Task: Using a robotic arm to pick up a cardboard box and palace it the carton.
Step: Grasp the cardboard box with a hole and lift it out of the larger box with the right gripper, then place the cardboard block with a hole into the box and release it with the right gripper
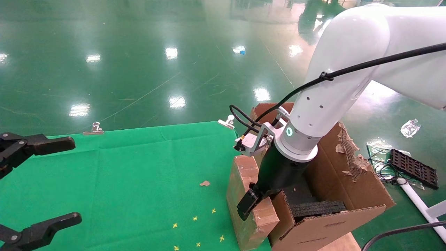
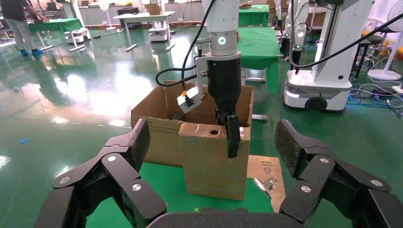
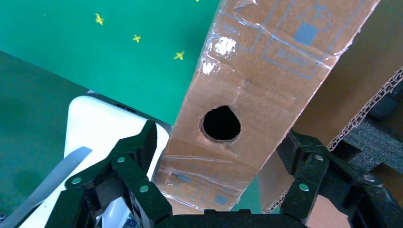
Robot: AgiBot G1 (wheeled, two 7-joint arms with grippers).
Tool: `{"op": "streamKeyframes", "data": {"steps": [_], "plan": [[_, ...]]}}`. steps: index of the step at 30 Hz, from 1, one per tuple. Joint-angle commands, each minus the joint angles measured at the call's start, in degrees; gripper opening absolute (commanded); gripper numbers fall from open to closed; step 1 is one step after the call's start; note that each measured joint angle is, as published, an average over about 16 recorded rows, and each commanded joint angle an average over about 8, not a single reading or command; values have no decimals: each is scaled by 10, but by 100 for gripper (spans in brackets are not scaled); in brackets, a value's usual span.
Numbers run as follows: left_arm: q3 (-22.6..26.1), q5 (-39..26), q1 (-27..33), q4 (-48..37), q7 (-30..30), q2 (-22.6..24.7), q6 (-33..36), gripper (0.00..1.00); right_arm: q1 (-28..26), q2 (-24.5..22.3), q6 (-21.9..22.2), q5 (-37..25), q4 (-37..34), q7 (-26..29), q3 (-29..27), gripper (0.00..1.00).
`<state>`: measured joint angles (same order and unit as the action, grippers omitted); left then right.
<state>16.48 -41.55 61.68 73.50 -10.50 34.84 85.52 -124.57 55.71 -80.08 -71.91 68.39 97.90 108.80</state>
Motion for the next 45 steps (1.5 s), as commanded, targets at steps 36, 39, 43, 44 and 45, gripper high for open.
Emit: {"op": "streamKeyframes", "data": {"steps": [36, 39, 43, 44, 45], "plan": [[1, 1, 0, 0, 1, -1, -1, 0, -174, -186, 76, -4, 40, -171, -119, 0], [1, 1, 0, 0, 1, -1, -1, 0, -201, -214, 60, -28, 24, -170, -118, 0], [2, 1, 0, 0, 1, -1, -1, 5, -219, -245, 37, -64, 2, -163, -107, 0], [2, 1, 0, 0, 1, -1, -1, 13, -221, -252, 31, -73, -3, -161, -104, 0], [2, 1, 0, 0, 1, -1, -1, 26, -223, -259, 26, -82, -7, -159, -100, 0]]}}
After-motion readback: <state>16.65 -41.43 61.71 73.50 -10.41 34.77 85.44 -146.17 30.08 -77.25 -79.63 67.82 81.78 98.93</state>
